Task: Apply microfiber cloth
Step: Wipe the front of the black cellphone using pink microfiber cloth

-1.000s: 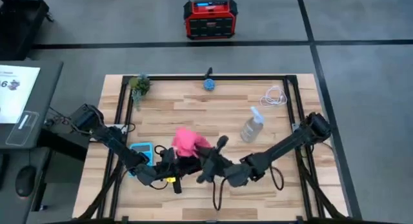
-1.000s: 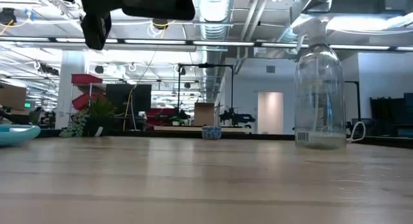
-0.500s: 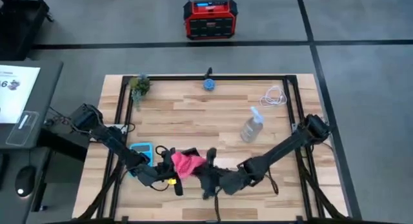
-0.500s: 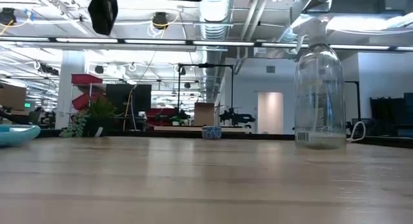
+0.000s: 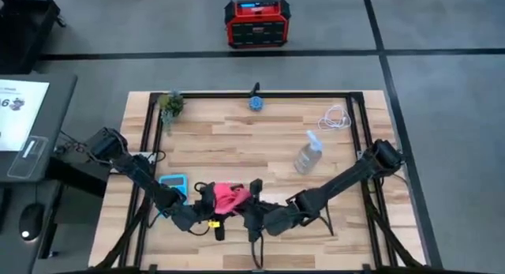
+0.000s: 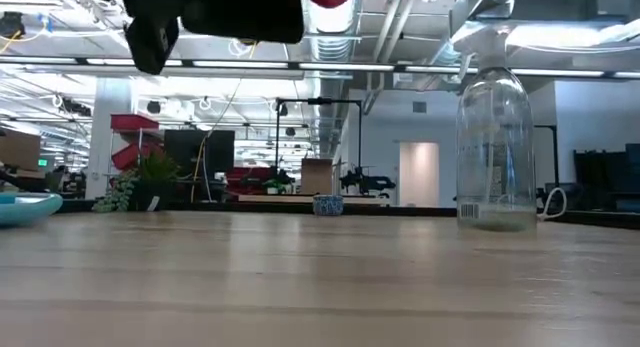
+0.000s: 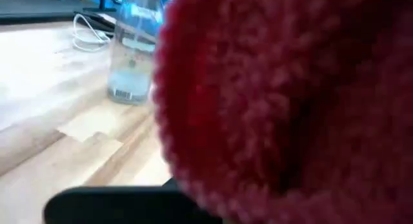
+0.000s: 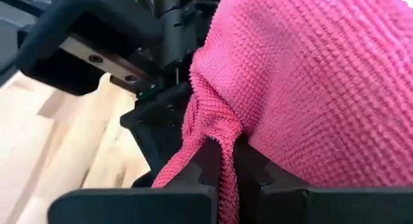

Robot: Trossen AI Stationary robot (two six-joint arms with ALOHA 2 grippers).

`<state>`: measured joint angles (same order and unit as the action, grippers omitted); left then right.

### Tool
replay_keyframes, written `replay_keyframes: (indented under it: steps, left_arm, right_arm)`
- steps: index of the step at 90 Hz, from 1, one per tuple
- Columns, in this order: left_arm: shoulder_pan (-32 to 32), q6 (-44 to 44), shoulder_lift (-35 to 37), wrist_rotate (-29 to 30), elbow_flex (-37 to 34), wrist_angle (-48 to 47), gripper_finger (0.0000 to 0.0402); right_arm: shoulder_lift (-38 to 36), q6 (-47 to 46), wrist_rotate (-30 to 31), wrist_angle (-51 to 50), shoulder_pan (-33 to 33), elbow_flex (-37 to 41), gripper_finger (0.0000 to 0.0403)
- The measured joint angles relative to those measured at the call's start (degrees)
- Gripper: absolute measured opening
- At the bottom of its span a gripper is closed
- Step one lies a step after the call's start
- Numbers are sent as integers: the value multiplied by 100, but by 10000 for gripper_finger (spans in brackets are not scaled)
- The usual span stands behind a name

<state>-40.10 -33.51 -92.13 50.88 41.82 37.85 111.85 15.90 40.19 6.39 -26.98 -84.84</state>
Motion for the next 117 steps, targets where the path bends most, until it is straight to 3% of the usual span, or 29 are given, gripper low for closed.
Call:
replay_keyframes:
  steps: [17,43,64,76,94,104,117]
  left_arm:
    - [9,-25,8,-14,7,-41,5]
    - [7,-12,-16,-108,4,-206,5]
    - [-28,121,14,-153,10,-8,5]
    - [-21,116,15,-128,13,-21,5]
    - [-28,139,-5,-178,13,-141,5]
    - [-30,196,-16,-139,58,-254,5]
    - [-30,235,17,-75,242,-336,5]
  right_arm:
    - [7,-135,-94,579,177,4,1]
    - [-13,-919,315,-1109,-86,-17,1]
    - [13,-564,-106,326,64,13,1]
    - [7,-645,-108,543,146,13,1]
    - [-33,-1130,104,-739,-71,-17,1]
    - [-26,-1392,666,-1309,-260,-8,1]
    - [-110,-721,1631,-732,-369,-17,1]
